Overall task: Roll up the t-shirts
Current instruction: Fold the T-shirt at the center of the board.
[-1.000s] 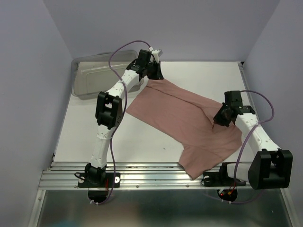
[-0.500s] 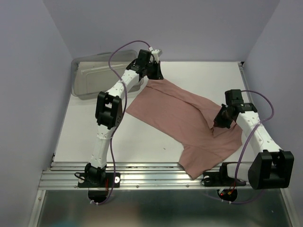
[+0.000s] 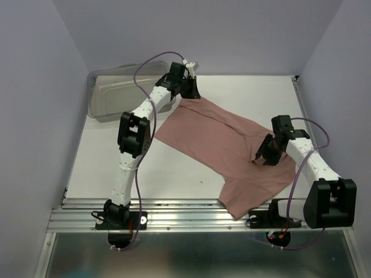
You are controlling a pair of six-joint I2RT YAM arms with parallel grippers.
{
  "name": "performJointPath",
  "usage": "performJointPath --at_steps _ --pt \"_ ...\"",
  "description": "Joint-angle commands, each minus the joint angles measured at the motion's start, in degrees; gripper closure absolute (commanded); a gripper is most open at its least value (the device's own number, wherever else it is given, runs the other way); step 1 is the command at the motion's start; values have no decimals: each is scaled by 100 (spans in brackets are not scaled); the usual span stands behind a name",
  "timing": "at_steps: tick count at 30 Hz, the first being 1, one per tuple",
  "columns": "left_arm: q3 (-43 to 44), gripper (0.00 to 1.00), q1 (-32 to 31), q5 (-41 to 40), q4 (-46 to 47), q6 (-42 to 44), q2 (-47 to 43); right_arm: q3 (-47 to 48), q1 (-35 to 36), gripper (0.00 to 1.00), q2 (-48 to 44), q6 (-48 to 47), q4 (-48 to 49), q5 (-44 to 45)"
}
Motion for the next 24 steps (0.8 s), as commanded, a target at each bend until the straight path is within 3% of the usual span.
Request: performJointPath --at_steps 1,4,14,18,24 --pt "72 100 6 70 175 -73 67 505 55 49 -123 83 -16 974" --pt "72 100 -47 26 246 -126 137 532 55 47 -115 249 1 1669" --pt "81 100 -82 -492 158 -170 138 -135 2 52 -194 996 230 1381" --pt "335 100 -82 -1385 -237 -188 137 -338 2 53 -343 1251 247 1354" --pt "512 91 -82 -2557 -720 -82 146 -364 2 53 -493 1305 326 1336"
